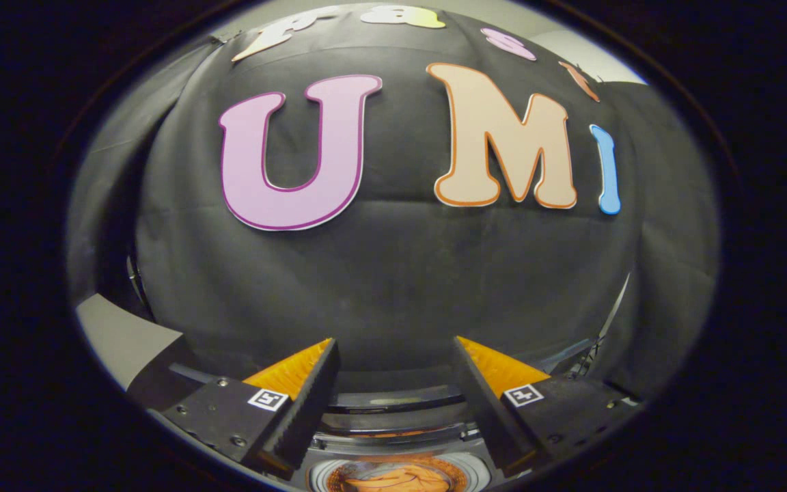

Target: Put the clothes into the washing machine and then close the washing machine lid.

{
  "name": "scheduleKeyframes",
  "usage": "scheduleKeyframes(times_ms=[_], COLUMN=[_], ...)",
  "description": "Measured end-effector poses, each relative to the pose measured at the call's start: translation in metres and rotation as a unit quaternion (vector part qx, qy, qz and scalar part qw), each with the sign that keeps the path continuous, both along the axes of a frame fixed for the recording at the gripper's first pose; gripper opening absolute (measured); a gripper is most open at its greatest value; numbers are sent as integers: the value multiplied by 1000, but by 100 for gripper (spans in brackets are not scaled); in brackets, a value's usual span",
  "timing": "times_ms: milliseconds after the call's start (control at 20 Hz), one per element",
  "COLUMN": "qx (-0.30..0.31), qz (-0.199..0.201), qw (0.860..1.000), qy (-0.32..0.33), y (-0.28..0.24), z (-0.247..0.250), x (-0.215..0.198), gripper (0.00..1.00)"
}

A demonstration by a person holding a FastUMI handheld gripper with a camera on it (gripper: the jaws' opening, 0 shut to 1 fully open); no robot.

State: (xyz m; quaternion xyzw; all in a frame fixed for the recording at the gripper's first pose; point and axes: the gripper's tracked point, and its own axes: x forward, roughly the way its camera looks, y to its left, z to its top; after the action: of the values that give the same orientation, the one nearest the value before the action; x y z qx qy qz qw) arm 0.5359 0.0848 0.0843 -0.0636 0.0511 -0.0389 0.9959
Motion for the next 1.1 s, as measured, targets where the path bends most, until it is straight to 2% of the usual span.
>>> scheduleKeyframes(times_ms=[550,1100], qx=[-1,-1], qz=[12,17], qw=[999,999], qy=[-35,-34], y=[1,1], z=[2,0], x=[0,-2], gripper=[99,99])
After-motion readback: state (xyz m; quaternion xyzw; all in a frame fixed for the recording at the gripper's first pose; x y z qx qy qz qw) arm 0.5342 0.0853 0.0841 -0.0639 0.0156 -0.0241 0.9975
